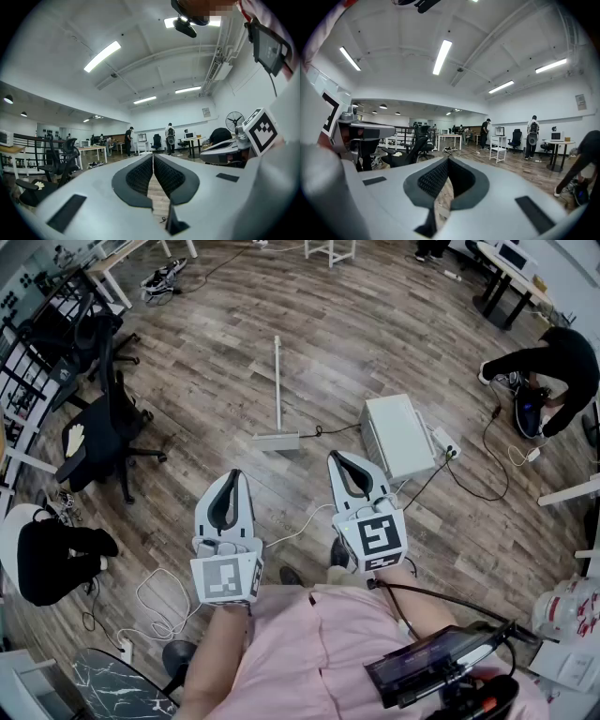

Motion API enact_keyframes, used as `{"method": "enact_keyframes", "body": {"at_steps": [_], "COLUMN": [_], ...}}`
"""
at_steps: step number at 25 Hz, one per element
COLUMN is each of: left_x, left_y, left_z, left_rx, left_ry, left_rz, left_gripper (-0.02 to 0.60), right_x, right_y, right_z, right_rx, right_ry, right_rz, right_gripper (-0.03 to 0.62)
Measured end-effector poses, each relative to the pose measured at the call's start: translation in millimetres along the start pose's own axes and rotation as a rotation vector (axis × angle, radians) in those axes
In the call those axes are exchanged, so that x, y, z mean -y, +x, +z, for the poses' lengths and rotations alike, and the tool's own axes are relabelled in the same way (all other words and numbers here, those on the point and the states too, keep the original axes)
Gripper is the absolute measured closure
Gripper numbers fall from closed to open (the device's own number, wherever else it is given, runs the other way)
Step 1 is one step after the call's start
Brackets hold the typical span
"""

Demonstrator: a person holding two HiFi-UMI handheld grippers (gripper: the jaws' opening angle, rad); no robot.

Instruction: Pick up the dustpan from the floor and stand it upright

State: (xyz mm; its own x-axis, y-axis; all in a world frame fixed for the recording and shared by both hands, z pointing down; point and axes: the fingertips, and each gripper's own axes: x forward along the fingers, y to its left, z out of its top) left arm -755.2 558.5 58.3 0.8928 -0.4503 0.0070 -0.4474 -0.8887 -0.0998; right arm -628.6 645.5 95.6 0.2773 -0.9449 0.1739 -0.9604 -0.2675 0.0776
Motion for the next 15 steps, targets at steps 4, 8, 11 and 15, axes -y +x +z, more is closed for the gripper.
{"method": "enact_keyframes", "body": {"at_steps": [4, 8, 11, 15], "left_x": [6.0, 11.3, 14.2, 17.8], "left_y": [13.4, 27.1, 38.8, 53.3], "left_z": [-4.2, -7.2, -8.2, -10.4], "left_rx": [-0.007, -0.02, -0.029, -0.038], "left_ry": [0.001, 0.002, 0.004, 0.0], "left_rz": [0.002, 0.002, 0.009, 0.028], "left_gripper": [0.561, 0.561, 0.561, 0.561], "right_x": [12.6, 25.1, 36.7, 54.7], "right_y": [6.1, 13.2, 21.3, 32.4], "right_z": [-5.3, -7.9, -9.9, -14.4], "right_rx": [-0.003, -0.004, -0.004, -0.014], "right_ry": [0.0, 0.004, 0.019, 0.027], "right_rz": [0.005, 0.012, 0.023, 0.021], "right_gripper": [0.594, 0.594, 0.592, 0.592]}}
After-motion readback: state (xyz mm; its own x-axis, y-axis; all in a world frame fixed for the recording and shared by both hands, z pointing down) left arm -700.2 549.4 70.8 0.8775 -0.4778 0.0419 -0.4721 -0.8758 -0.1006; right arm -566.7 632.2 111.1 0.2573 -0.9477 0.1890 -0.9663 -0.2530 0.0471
